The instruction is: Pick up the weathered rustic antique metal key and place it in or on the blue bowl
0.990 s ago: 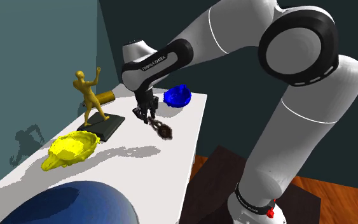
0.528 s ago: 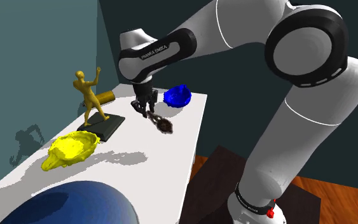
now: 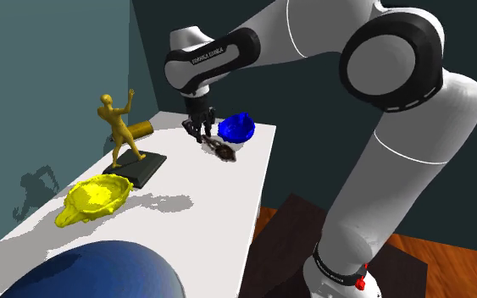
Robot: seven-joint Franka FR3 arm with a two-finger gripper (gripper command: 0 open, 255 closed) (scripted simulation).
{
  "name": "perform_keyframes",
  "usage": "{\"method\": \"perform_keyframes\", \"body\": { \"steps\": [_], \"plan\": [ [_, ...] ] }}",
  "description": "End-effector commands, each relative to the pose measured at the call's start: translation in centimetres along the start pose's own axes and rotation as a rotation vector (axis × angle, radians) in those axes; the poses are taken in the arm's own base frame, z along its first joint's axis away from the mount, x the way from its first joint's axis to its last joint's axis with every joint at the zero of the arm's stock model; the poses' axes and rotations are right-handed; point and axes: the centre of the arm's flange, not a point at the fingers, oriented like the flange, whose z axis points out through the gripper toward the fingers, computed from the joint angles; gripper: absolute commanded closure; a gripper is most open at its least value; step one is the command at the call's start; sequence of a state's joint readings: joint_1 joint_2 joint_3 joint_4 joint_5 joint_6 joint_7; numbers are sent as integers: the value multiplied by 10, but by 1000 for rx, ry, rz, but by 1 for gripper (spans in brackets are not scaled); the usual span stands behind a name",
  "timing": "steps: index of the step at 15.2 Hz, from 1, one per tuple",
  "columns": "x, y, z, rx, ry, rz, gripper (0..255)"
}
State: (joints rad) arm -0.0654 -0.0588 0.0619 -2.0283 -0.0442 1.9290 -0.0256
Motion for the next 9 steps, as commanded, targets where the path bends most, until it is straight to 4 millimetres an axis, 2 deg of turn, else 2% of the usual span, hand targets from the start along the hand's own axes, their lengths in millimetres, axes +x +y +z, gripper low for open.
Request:
{"method": "perform_keyframes", "body": {
  "steps": [1, 9],
  "plan": [
    [11, 24, 0, 0, 0, -1, 255],
    [49, 123, -1, 0, 0, -1, 255]
  ]
}}
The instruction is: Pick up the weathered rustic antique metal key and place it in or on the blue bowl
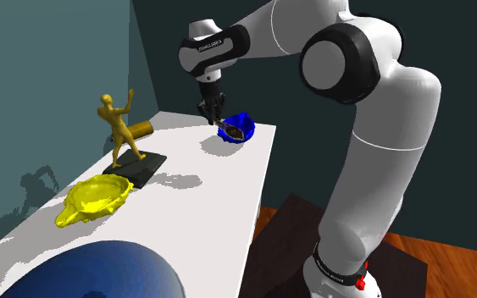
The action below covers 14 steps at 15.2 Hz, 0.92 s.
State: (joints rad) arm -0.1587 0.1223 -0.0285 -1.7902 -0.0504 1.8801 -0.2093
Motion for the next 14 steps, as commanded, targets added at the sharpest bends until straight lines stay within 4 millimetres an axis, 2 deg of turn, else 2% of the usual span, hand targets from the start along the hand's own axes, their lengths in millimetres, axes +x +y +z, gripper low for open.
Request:
{"method": "perform_keyframes", "body": {
  "steps": [1, 14],
  "plan": [
    [8, 24, 2, 0, 0, -1, 255],
    [70, 185, 0, 0, 0, -1, 255]
  ]
}}
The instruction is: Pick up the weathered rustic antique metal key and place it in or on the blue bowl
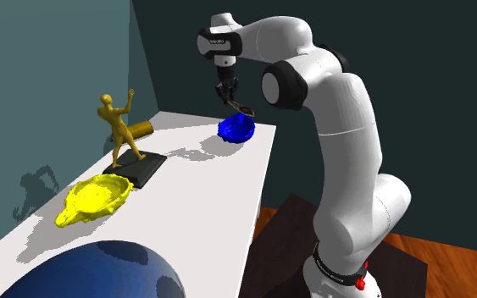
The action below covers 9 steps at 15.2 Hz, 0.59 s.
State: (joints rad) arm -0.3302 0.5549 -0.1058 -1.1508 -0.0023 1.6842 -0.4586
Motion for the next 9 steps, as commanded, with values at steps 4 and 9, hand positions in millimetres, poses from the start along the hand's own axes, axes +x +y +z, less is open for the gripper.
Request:
{"method": "perform_keyframes", "body": {
  "steps": [4, 9],
  "plan": [
    [6, 11, 21, 0, 0, -1, 255],
    [7, 10, 48, 0, 0, -1, 255]
  ]
}}
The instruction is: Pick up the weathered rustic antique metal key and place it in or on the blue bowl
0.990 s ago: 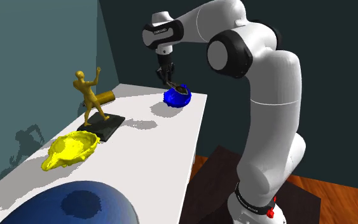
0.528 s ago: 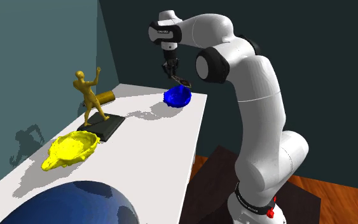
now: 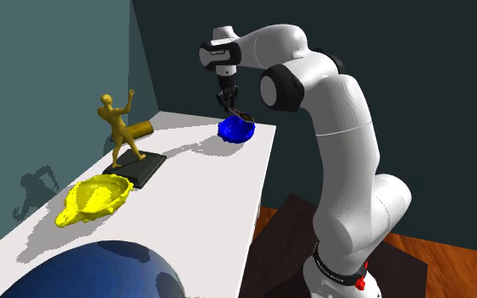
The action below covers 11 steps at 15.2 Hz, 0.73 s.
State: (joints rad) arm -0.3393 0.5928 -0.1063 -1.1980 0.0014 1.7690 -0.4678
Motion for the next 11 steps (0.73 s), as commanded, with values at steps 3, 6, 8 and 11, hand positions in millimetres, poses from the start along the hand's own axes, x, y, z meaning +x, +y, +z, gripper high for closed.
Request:
{"method": "perform_keyframes", "body": {
  "steps": [3, 6, 8, 11],
  "plan": [
    [1, 1, 21, 0, 1, 0, 255],
    [1, 0, 37, 0, 1, 0, 255],
    [2, 0, 41, 0, 1, 0, 255],
    [2, 0, 41, 0, 1, 0, 255]
  ]
}}
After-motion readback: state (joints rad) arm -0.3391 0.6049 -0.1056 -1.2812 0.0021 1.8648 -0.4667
